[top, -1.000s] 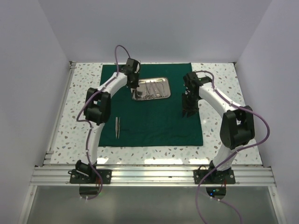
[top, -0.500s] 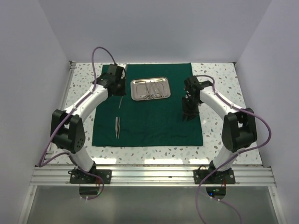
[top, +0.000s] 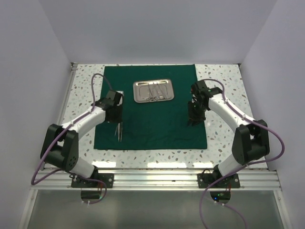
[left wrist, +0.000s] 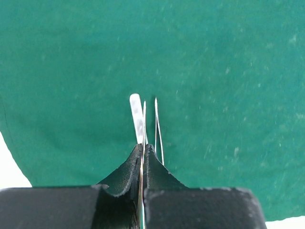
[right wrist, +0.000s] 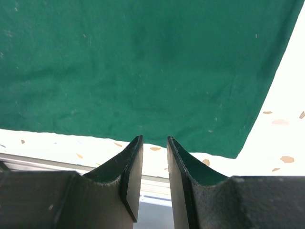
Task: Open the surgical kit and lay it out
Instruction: Place the medical item in the surgical kit.
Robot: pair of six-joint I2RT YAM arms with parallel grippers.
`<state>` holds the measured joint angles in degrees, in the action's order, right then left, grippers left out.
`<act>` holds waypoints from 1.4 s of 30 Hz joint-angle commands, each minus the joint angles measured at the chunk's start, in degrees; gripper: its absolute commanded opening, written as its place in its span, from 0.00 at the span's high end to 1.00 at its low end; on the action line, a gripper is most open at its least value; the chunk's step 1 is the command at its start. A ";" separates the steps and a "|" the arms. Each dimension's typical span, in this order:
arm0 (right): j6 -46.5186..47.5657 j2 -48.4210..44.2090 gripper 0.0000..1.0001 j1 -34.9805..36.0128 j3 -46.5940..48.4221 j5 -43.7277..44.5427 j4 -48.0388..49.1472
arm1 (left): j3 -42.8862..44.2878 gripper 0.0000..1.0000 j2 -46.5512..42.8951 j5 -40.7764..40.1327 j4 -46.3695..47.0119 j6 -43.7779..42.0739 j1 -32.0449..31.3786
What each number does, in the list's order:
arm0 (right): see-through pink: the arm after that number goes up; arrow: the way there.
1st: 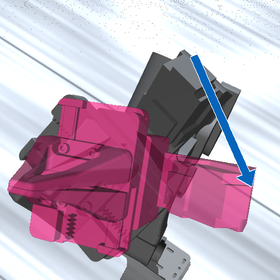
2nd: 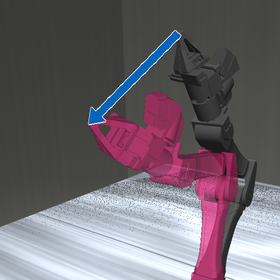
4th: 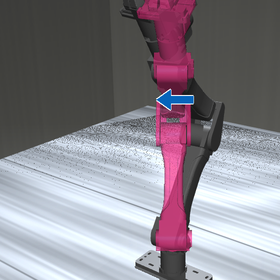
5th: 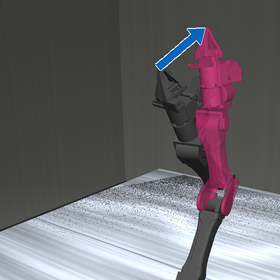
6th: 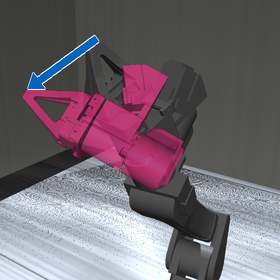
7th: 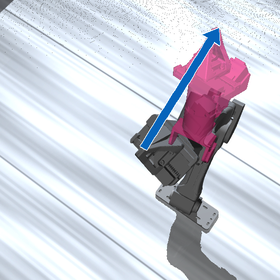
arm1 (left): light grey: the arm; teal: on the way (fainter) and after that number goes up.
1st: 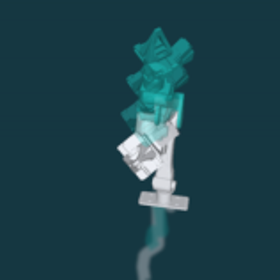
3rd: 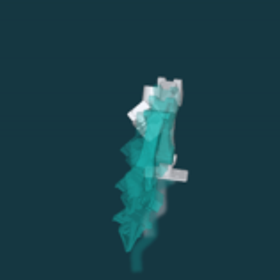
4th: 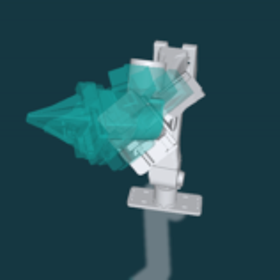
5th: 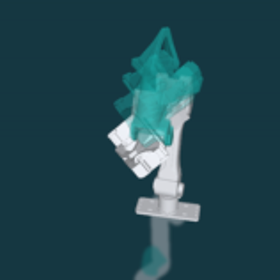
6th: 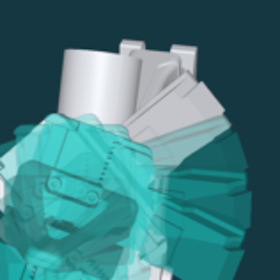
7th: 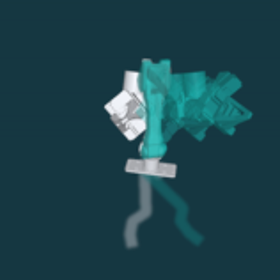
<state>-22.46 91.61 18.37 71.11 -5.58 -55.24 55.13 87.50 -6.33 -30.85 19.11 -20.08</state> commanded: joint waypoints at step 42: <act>0.31 -8.29 0.69 0.17 -5.99 -0.22 0.66 | -9.87 1.00 -2.52 -4.04 5.36 8.22 -3.83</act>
<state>-22.46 85.25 18.37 65.23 -5.54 -54.70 44.62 83.50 -7.60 -27.75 26.46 -23.62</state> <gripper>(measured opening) 0.310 0.012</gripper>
